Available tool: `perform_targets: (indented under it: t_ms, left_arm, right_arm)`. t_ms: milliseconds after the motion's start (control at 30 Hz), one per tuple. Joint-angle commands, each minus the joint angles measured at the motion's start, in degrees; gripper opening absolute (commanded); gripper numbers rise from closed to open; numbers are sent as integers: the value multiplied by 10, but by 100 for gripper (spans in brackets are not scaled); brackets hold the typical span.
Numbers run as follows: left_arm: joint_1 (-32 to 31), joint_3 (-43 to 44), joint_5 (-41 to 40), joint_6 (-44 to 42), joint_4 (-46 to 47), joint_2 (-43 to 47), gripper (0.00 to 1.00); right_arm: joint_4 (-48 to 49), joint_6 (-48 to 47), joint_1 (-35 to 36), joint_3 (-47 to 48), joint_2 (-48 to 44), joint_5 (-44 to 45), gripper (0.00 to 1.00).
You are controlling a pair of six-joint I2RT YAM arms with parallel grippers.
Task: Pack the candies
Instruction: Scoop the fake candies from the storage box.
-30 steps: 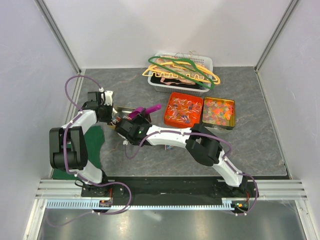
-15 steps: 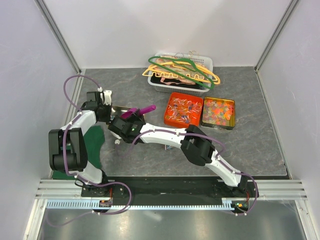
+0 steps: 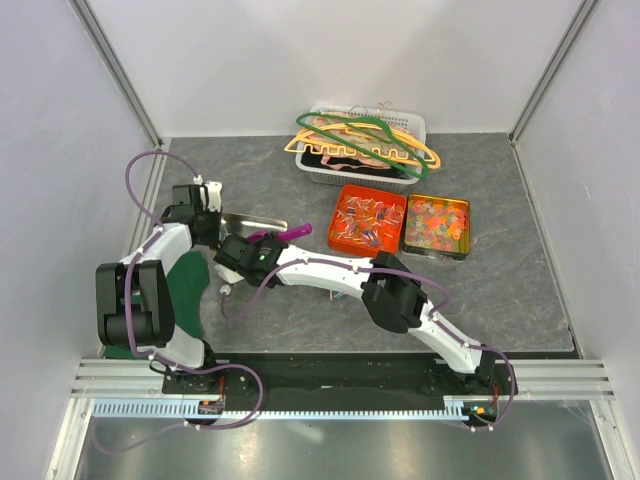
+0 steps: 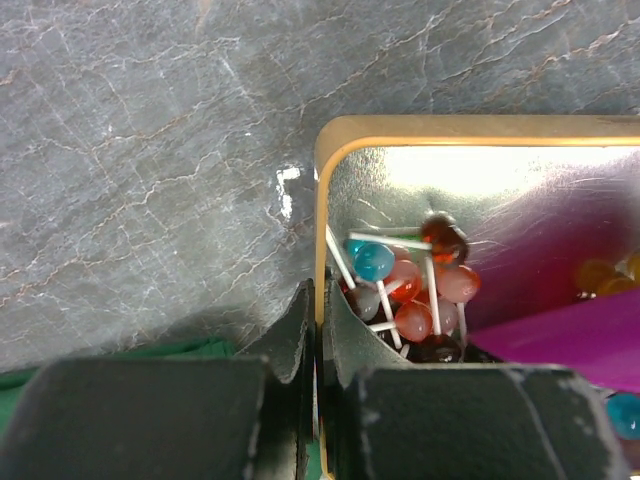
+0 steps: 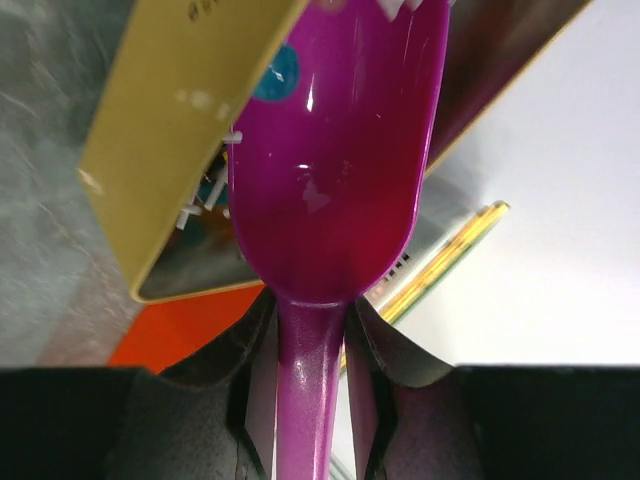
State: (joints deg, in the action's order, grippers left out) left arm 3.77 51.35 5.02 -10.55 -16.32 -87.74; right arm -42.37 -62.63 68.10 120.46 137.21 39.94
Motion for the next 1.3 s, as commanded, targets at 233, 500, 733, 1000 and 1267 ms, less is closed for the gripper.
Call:
perform_targets:
  t_ms: [233, 500, 733, 1000, 1267]
  left_arm:
    - [0, 10, 23, 23, 50, 42, 2]
    - [-1, 9, 20, 23, 53, 44, 2]
    - [-1, 8, 18, 22, 55, 45, 2]
    - [0, 8, 20, 22, 56, 44, 2]
    - [0, 7, 20, 22, 57, 42, 2]
  right_arm:
    - [-61, 133, 4, 81, 70, -135, 0]
    - [-39, 196, 5, 123, 91, -164, 0]
    - [-27, 228, 6, 127, 85, -189, 0]
    - [-23, 283, -10, 73, 18, -246, 0]
    - [-22, 339, -46, 33, -26, -312, 0]
